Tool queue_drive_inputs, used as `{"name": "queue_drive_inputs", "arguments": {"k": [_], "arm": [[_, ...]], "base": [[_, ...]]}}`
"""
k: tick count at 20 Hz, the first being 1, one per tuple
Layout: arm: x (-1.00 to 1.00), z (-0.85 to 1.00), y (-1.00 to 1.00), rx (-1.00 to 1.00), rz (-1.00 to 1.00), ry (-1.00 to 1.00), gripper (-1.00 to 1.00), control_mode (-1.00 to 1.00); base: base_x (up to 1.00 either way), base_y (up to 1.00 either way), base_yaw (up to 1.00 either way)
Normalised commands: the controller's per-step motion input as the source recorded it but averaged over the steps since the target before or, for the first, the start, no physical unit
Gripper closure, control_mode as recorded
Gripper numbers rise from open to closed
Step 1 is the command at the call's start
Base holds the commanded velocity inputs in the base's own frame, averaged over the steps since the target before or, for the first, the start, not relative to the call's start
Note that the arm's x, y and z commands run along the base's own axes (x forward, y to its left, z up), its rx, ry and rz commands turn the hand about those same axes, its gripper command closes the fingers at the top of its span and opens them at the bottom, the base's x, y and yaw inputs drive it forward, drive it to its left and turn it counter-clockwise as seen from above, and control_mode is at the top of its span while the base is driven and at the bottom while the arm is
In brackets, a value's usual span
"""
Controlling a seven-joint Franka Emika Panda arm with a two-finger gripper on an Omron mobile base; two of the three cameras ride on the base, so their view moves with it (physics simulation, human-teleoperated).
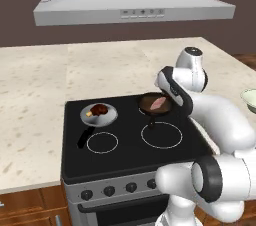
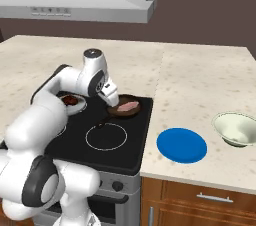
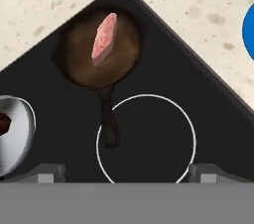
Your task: Place one of the steaks on the plate and the other in the bowl. Then place the bowl in the fridge.
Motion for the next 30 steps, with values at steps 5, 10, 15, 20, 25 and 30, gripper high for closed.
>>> {"name": "queue_drive_inputs", "arguments": {"k": [5, 10, 15, 20, 25, 30], "arm": [[0.57, -0.12, -0.17, 0.08, -0.11, 0.11, -1.0, -1.0], [0.49, -0.28, 0.0, 0.0, 0.0, 0.01, -1.0, -1.0], [0.47, -0.5, 0.0, -0.01, 0.0, 0.0, -1.0, -1.0], [0.42, -0.56, 0.0, 0.0, 0.0, 0.0, -1.0, -1.0], [0.27, -0.48, -0.11, 0.0, 0.0, 0.0, -1.0, -1.0], [0.31, -0.4, -0.09, 0.0, 0.0, 0.0, -1.0, -1.0]], "base": [[0.0, 0.0, 0.0], [0.0, 0.0, 0.0], [0.0, 0.0, 0.0], [0.0, 0.0, 0.0], [0.0, 0.0, 0.0], [0.0, 0.0, 0.0]]}}
